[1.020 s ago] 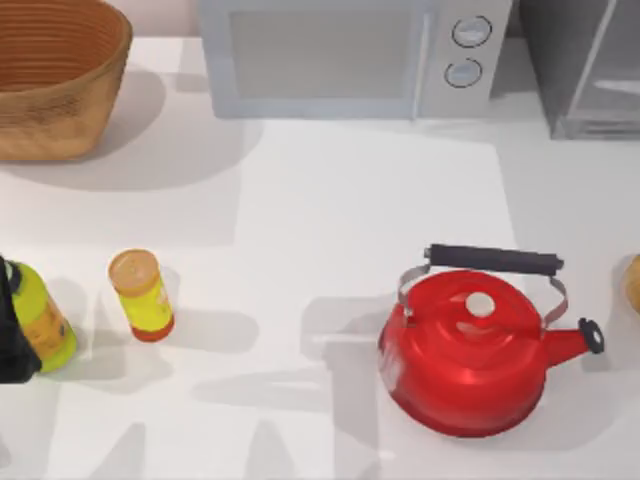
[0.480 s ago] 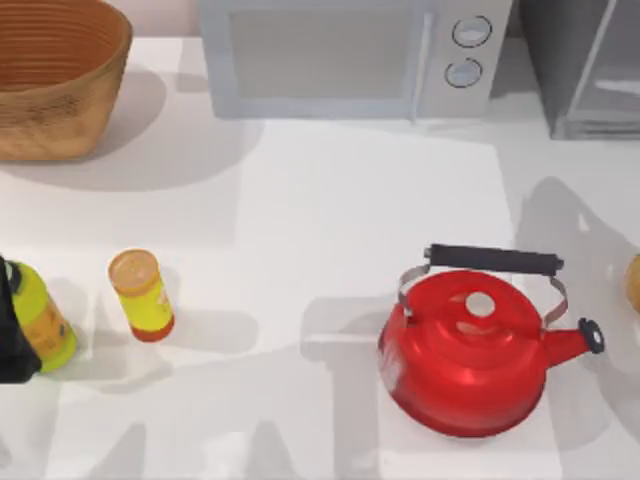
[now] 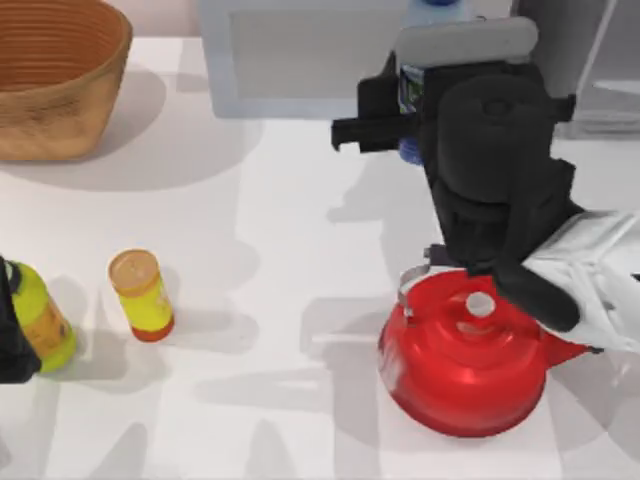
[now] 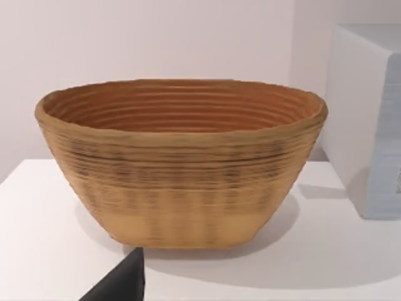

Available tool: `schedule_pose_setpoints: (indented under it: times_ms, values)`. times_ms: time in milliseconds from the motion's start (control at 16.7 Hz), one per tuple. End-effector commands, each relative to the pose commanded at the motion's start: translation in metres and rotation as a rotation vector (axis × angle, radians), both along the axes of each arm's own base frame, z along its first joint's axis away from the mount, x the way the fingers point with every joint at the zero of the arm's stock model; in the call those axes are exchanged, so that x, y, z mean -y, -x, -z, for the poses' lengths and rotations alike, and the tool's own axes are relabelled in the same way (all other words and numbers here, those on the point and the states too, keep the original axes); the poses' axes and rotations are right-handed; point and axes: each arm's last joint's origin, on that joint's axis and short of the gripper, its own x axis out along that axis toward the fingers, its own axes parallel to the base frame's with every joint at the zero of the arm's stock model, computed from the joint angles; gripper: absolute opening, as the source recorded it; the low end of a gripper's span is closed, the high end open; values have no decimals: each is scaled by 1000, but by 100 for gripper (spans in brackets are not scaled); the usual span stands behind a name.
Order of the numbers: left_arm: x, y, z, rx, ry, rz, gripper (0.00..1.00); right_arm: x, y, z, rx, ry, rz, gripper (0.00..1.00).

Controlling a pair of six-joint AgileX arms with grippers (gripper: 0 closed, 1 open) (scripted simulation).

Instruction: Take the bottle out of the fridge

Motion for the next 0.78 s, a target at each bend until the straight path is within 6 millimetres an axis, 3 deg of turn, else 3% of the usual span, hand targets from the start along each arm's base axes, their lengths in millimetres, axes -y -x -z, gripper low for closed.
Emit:
schedule_pose_setpoints:
  times_ms: [180, 360, 540, 780]
  values:
    - [0, 0, 0, 0, 0, 0, 100, -62, -20, 45, 4, 21, 21, 0]
    - [0, 0, 0, 0, 0, 0, 100, -107, -31, 81, 40, 9, 48, 0]
    - [0, 0, 0, 0, 0, 0, 100, -132, -38, 101, 81, -21, 73, 0]
    - [0, 0, 0, 0, 0, 0, 100, -138, -40, 106, 95, -33, 82, 0]
